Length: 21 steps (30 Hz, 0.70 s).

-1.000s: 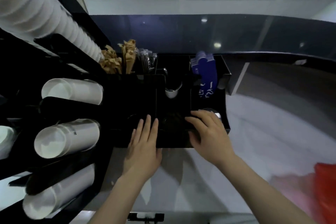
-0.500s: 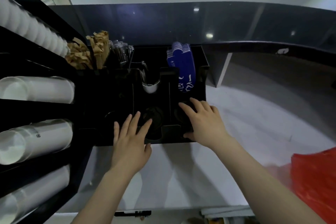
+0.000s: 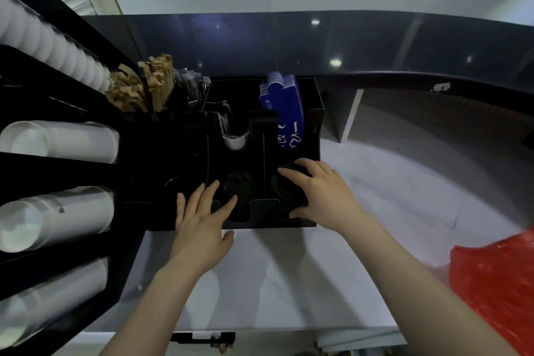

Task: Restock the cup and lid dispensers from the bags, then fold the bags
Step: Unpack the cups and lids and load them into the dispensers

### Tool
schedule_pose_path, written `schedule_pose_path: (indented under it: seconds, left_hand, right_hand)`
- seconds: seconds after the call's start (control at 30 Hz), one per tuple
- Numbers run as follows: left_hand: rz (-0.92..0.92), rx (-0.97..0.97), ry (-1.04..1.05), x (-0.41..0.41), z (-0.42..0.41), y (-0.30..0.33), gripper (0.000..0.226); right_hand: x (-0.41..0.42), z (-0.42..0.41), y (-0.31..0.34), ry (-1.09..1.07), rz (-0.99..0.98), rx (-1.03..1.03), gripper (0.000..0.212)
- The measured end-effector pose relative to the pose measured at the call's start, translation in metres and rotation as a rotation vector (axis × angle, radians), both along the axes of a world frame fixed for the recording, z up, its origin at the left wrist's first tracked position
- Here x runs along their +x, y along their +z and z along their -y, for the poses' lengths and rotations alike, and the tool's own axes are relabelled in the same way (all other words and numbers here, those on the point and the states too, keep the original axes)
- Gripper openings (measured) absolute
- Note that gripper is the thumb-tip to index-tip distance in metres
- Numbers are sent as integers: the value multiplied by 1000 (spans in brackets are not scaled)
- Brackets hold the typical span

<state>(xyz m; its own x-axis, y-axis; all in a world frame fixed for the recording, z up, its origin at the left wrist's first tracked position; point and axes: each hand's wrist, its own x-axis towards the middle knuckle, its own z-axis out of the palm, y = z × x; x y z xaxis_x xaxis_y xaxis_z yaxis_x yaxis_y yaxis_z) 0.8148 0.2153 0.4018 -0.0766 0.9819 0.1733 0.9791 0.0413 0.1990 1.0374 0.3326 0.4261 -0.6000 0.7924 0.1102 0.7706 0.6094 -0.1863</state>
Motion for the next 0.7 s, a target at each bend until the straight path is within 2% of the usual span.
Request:
schedule_pose_path:
  seconds: [0.1,0.23,0.43,0.57,0.63,0.7]
  left_hand:
    - [-14,5,6,0,0,0,65]
    - [-16,-3,22,1,-1,-3,63]
    - [7,8,82,5,-8,-2,51]
    - [-73,125,55,7,-28,11,49]
    - [-146,20,-6,8,-43,20,53]
    - [-236,-119,-24,9,-57,25,66]
  right_hand:
    - [1,-1,2,14,7,1,90]
    - [0,3,5,6,-90,28,83]
    - [14,1,18,-29,-432,10,82]
    - [28,-7,26,-66,-593,-67,84]
    - [31,-8,27,-82,-612,-76,84]
    - [34,-8,26,-102,-615,-94,83]
